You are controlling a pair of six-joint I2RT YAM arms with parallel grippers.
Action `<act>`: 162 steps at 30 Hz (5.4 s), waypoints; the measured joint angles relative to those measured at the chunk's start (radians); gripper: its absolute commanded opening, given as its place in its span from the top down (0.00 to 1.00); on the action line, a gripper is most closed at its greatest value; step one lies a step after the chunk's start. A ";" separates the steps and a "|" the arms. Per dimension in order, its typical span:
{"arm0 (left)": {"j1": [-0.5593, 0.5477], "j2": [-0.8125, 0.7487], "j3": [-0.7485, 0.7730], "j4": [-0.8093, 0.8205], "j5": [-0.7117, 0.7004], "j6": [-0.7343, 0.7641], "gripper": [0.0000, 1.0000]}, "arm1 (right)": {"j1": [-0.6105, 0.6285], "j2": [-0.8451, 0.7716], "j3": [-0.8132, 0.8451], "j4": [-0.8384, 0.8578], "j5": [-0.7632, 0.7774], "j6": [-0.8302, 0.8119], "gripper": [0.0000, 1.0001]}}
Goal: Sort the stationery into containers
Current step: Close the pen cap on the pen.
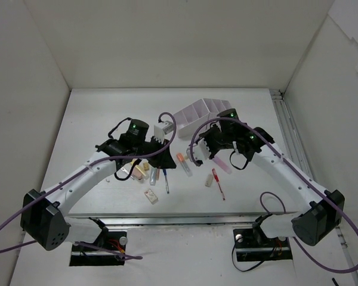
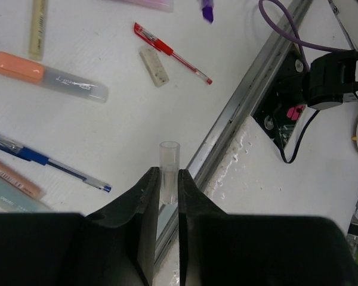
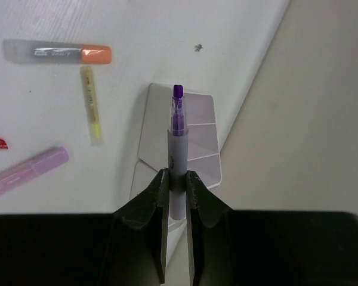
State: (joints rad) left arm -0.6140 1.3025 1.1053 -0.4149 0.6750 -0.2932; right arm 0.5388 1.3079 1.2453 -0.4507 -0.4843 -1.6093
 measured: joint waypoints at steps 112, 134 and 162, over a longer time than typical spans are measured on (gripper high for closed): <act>0.026 0.053 0.055 -0.025 -0.026 -0.047 1.00 | 0.195 0.028 -0.104 0.099 0.249 -0.016 1.00; 0.025 0.053 0.055 -0.039 -0.028 -0.040 1.00 | 0.229 0.057 -0.103 0.096 0.208 -0.031 1.00; 0.006 0.043 0.055 -0.045 -0.048 -0.028 1.00 | 0.235 0.078 -0.091 0.095 0.218 -0.026 1.00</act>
State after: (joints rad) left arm -0.6079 1.3457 1.1606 -0.4595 0.6273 -0.3214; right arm 0.7734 1.3857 1.1542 -0.3557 -0.2661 -1.6348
